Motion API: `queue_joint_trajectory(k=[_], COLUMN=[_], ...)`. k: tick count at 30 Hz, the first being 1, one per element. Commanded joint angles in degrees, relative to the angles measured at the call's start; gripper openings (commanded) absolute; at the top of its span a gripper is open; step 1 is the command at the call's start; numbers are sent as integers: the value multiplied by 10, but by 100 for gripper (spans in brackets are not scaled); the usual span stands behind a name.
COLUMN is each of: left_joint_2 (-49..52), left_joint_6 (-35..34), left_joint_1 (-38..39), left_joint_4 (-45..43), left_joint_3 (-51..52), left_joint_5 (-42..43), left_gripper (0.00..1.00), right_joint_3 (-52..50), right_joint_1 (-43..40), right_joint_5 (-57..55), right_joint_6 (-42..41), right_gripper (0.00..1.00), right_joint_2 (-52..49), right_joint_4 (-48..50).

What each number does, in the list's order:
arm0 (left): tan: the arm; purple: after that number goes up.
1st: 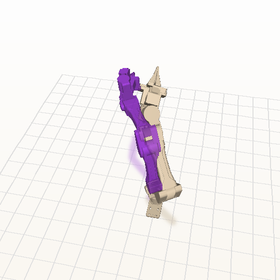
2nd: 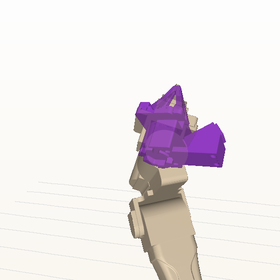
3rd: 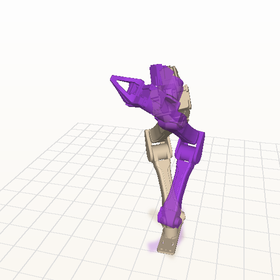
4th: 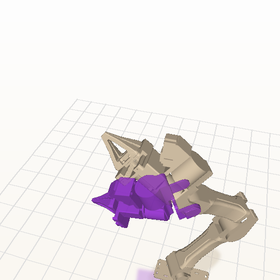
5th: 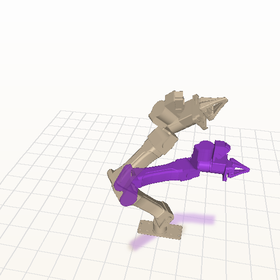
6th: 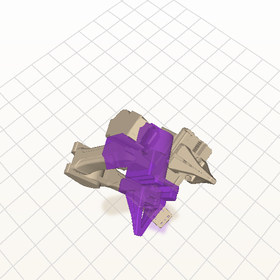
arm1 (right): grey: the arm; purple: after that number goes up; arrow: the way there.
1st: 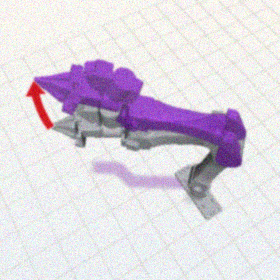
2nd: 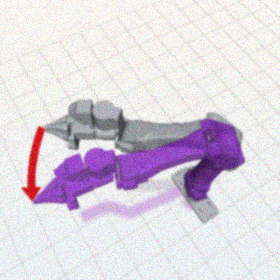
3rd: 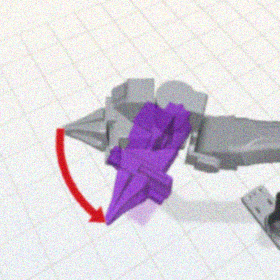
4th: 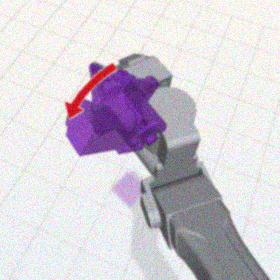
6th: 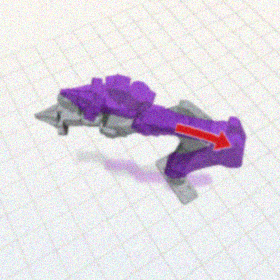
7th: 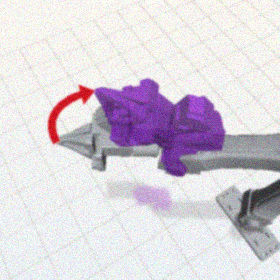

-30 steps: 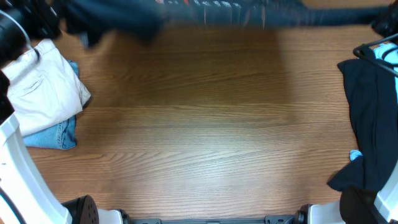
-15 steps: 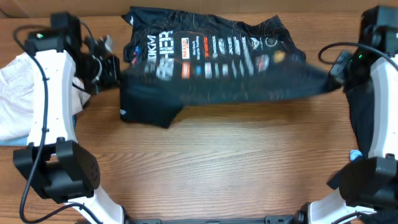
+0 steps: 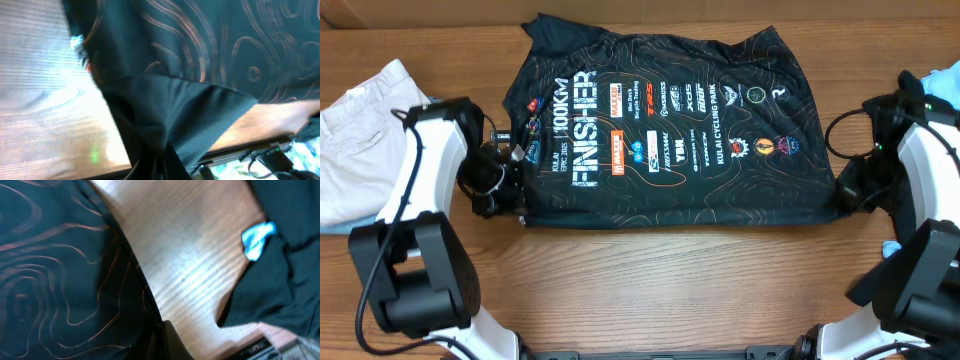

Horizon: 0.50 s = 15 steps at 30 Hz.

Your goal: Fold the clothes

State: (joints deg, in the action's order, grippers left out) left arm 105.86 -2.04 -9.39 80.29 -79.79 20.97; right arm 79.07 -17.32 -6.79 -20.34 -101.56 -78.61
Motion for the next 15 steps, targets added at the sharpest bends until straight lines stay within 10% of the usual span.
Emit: queue_joint_trajectory(k=[1, 15], left_joint_2=[-85, -291], left_joint_6=[-79, -160], left_joint_1=[-3, -3], left_joint_4=[-21, -55], left_joint_3=[74, 202], left_joint_5=[-82, -120], left_gripper=[4, 4], right_joint_3=[-59, -132], right_joint_1=[-22, -35], right_joint_5=[4, 14], right_joint_6=[-7, -10], right_gripper=[4, 4], right_joint_2=[42, 204], right_joint_4=[18, 34])
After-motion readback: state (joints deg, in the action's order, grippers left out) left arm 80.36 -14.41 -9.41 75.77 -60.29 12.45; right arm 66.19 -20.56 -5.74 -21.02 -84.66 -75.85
